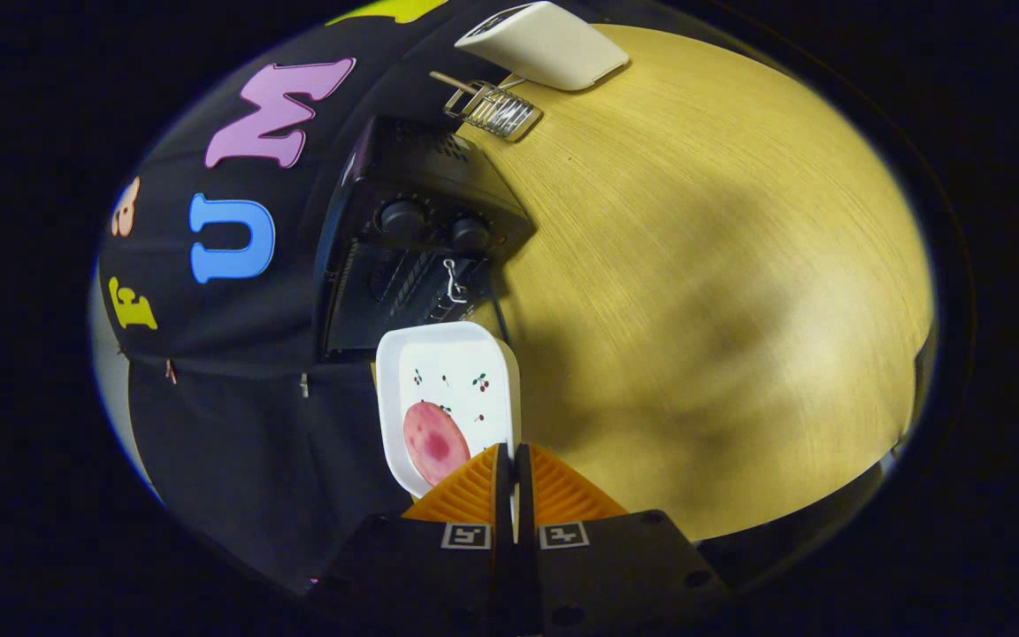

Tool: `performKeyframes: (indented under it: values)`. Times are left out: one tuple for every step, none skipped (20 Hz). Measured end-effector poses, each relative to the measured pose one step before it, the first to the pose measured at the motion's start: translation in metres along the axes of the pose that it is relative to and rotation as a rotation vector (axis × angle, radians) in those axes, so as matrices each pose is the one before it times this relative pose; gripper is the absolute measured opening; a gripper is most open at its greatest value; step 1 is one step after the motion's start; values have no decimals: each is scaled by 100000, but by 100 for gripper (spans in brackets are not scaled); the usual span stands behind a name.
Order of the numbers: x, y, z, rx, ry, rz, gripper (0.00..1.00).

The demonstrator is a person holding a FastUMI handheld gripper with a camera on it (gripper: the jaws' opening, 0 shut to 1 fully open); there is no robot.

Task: Open the toaster oven, put the food inside, and close the toaster oven door.

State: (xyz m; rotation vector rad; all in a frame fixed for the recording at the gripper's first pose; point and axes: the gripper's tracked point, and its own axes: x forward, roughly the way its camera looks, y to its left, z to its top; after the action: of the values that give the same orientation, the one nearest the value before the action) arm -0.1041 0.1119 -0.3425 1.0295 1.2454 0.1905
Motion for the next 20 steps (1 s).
performKeyframes:
  values:
    - [804, 1142, -207, 2601, -2295, 128, 5]
    - [956, 1055, -119, 3500, -2592, 82, 5]
    - [753, 784, -82, 4001, -2860, -246, 5]
    - [877, 796, 82, 4190, -3461, -230, 5]
    - [986, 645, 226, 4009, -4168, -736, 5]
    - [1047, 486, 258, 4220, -4255, -909, 5]
    - [1010, 356, 20, 3800, -3792, -1622, 5]
    - [1002, 303, -9, 3855, -3594, -1521, 5]
    - [960, 342, -216, 4280, -3003, -1423, 6]
    - [1013, 406, -308, 5154, -2303, -773, 6]
    - [945, 470, -217, 5443, -2397, -587, 5]
    - [770, 320, -224, 4975, -2485, -420, 5]
    - [697, 360, -285, 4206, -2888, -864, 5]
    - [740, 291, -186, 3212, -2773, -1060, 5]
    - [245, 151, -328, 2829, -2440, -910, 5]
    - [516, 350, -332, 2417, -1789, -681, 5]
    - [971, 701, -338, 2787, -1762, -83, 5]
    - [571, 698, -298, 3687, -1274, 435, 6]
    - [434, 631, -489, 4398, -575, 324, 6]
    - [369, 498, -604, 4047, 155, 18, 5]
